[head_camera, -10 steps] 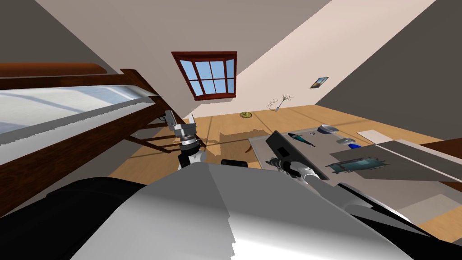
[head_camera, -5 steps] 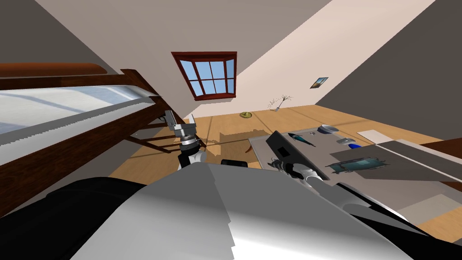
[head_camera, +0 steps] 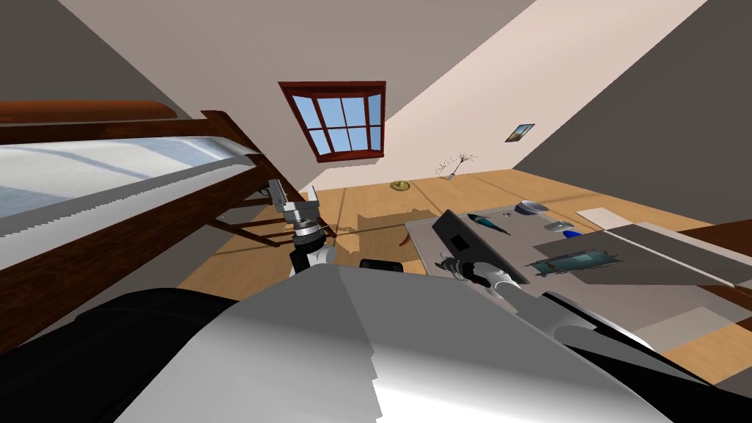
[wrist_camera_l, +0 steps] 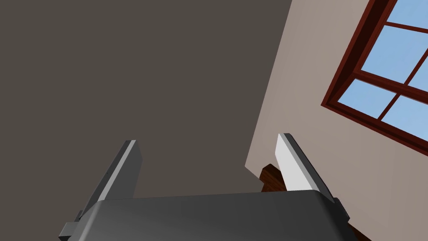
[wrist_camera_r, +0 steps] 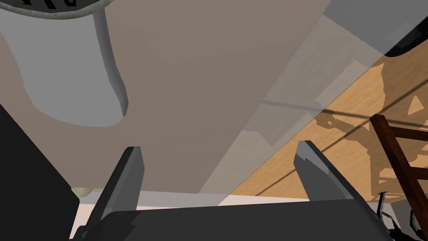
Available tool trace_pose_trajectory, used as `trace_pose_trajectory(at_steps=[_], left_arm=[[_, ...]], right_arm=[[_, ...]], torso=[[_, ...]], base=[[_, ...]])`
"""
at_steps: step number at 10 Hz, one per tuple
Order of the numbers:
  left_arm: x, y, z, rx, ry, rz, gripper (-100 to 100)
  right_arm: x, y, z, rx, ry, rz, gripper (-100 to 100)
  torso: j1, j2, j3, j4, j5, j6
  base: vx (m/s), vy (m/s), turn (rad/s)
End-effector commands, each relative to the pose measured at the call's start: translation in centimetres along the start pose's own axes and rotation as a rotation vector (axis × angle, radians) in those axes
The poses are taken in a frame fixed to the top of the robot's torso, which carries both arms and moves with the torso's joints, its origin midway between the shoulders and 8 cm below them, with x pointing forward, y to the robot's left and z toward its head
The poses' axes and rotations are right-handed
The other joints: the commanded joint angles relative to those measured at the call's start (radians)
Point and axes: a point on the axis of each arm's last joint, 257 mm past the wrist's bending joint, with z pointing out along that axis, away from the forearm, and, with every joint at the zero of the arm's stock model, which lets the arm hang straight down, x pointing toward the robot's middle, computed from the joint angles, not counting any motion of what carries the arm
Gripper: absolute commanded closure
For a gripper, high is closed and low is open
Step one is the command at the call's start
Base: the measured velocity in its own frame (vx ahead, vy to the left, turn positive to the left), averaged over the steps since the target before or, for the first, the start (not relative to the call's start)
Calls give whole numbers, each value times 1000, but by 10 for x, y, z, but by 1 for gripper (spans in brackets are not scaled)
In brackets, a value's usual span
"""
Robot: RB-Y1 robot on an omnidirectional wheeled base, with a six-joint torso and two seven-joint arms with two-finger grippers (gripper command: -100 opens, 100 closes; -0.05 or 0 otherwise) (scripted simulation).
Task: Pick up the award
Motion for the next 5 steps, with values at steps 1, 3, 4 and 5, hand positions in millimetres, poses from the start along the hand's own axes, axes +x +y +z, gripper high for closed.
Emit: trace_pose_trajectory(at_steps=[1, 3, 4, 5], left_arm=[[0, 0, 0, 0, 0, 0, 0], [0, 0, 0, 0, 0, 0, 0], [0, 0, 0, 0, 0, 0, 0], [0, 0, 0, 0, 0, 0, 0]], right_arm=[[5, -2, -1, 3, 9, -3, -100], [41, -15, -13, 37, 71, 6, -100], [41, -15, -13, 37, 71, 6, -100], [67, -18, -22, 49, 112, 17, -100]], torso=[[0, 0, 0, 0, 0, 0], [-2, -4, -2, -1, 0, 0], [-3, -6, -3, -1, -1, 0], [-3, -7, -4, -1, -1, 0]], base=[[-38, -16, 0], [2, -52, 57], [14, -58, 25], [18, -60, 64]])
